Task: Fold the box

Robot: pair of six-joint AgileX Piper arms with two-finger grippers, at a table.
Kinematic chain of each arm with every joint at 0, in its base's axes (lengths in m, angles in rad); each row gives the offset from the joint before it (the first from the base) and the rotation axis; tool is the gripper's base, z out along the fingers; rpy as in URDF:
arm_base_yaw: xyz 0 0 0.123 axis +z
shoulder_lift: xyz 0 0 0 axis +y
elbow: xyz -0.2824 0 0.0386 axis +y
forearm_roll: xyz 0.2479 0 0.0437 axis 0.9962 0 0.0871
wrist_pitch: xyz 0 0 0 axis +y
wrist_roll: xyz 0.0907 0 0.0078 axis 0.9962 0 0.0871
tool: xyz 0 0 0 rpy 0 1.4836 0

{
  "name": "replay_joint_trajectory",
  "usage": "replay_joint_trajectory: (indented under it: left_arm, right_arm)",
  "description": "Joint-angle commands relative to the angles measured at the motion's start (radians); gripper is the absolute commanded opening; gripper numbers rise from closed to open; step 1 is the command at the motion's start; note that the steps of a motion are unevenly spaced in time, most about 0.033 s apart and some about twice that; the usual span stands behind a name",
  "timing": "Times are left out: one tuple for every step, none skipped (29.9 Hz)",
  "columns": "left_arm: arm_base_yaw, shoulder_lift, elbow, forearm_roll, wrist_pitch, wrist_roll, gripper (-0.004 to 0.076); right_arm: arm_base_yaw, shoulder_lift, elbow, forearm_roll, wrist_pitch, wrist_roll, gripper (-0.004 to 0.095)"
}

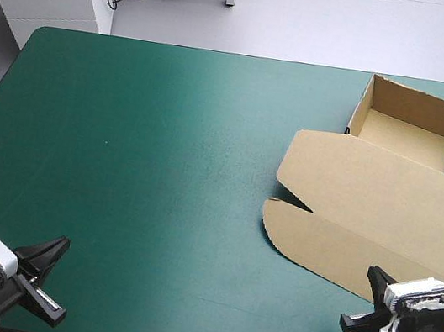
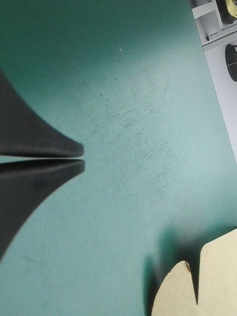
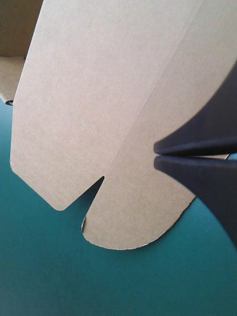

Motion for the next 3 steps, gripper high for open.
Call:
replay_joint_trajectory:
  left_arm:
    - [-0.006,0.016,-0.023,-0.017,-0.072,0.001,-0.0008]
    - [-0.006,0.016,-0.023,-0.017,-0.069,0.008,-0.0008]
    - [-0.006,0.016,-0.023,-0.014,-0.069,0.008,-0.0008]
  right_arm:
    - [0.001,0.008,-0.023,-0.006,-0.043,0.027,-0.0018]
    - [0.001,0.008,-0.023,-0.006,-0.035,0.027,-0.0018]
    - [0.001,0.008,-0.023,-0.006,-0.028,0.027,-0.0018]
